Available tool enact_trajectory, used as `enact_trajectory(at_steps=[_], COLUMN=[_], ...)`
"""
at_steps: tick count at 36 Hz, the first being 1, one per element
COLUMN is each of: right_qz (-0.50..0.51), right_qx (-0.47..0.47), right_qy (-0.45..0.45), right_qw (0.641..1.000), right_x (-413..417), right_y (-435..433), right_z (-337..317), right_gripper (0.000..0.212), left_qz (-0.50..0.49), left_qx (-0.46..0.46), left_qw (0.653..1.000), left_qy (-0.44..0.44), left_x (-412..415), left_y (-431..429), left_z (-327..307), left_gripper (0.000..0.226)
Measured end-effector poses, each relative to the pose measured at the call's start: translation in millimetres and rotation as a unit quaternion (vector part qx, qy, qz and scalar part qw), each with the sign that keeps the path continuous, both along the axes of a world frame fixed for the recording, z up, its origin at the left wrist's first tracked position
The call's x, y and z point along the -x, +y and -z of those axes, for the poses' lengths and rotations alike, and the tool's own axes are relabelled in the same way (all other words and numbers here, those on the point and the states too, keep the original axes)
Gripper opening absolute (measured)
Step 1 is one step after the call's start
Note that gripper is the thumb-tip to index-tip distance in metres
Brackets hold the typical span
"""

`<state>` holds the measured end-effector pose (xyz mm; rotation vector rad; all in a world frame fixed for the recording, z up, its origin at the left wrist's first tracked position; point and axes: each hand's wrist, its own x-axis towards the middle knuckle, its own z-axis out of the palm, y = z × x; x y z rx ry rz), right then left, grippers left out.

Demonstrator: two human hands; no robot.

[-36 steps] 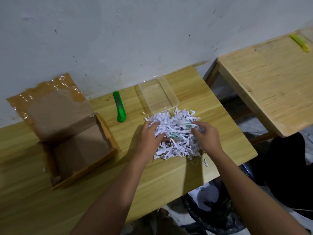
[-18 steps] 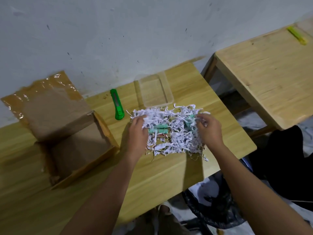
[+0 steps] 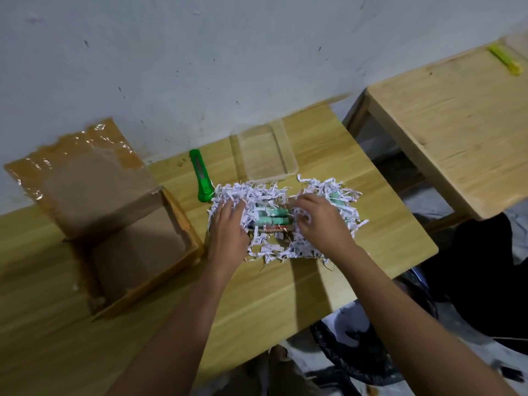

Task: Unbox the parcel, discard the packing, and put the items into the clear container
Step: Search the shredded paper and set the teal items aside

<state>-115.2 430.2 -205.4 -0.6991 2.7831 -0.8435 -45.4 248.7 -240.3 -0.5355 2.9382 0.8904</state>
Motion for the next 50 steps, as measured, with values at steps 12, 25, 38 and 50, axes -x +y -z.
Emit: enact_trajectory(at_steps=[12,25,38,50], right_qz=[0.102,-0.063,-0.053,-0.004], right_qx=[-0.023,-0.083,-0.039,0.067], right_qy=[0.082,-0.057,0.031,0.084], right_qw=[0.991,0.993,0.997,0.994], right_x=[2.9,-9.7,-8.7,-1.1], right_y=[11.7,-33.6,-38.2,-2.4], right_z=[2.1,0.5,14.1,-9.7], right_gripper=[0.025,0.028,0.015,0.008], left_qz=[-0.062,-0.099,-0.085,-0.095], left_qx=[-0.075,-0.118,-0.111,-0.105], left_qw=[0.994,0.987,0.99,0.989], left_qy=[0.045,0.047,0.023,0.036], left_x=[2.8,6.5,5.0,6.8], left_y=[-3.9,-4.7,-6.5,-5.3], left_z=[1.4,-5.7,1.7,8.1], left_gripper=[0.046,0.032,0.04,0.037])
